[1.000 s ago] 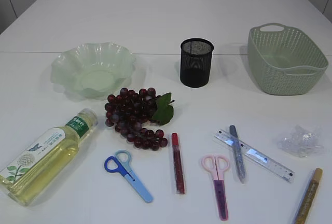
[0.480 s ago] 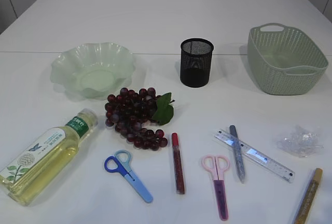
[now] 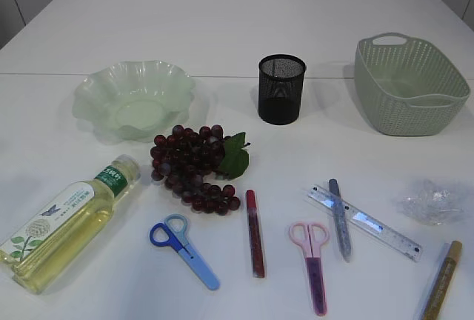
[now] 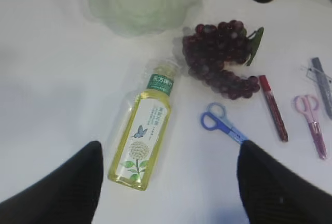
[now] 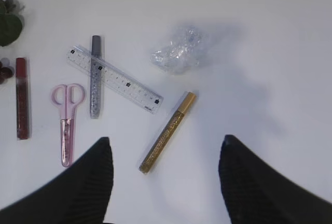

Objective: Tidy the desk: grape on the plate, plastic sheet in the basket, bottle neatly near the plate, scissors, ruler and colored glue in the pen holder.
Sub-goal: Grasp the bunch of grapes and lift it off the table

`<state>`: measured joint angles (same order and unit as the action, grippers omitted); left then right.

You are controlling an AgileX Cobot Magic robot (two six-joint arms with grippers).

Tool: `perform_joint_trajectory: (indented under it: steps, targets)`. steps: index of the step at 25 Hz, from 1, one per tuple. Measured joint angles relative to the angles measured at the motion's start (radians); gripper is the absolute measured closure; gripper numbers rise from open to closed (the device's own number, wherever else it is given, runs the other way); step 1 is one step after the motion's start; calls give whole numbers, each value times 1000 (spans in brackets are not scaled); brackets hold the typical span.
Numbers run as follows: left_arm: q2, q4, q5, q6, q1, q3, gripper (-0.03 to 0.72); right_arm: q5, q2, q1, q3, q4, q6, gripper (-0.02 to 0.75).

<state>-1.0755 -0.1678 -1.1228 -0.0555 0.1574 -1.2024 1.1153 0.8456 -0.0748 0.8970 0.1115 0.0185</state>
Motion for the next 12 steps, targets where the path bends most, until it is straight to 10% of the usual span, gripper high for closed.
perform_joint_trajectory:
  steps: [12]
  targets:
    - [-779,-13,-104,-41,195,-491,97,19,266,0,88,62,1,235]
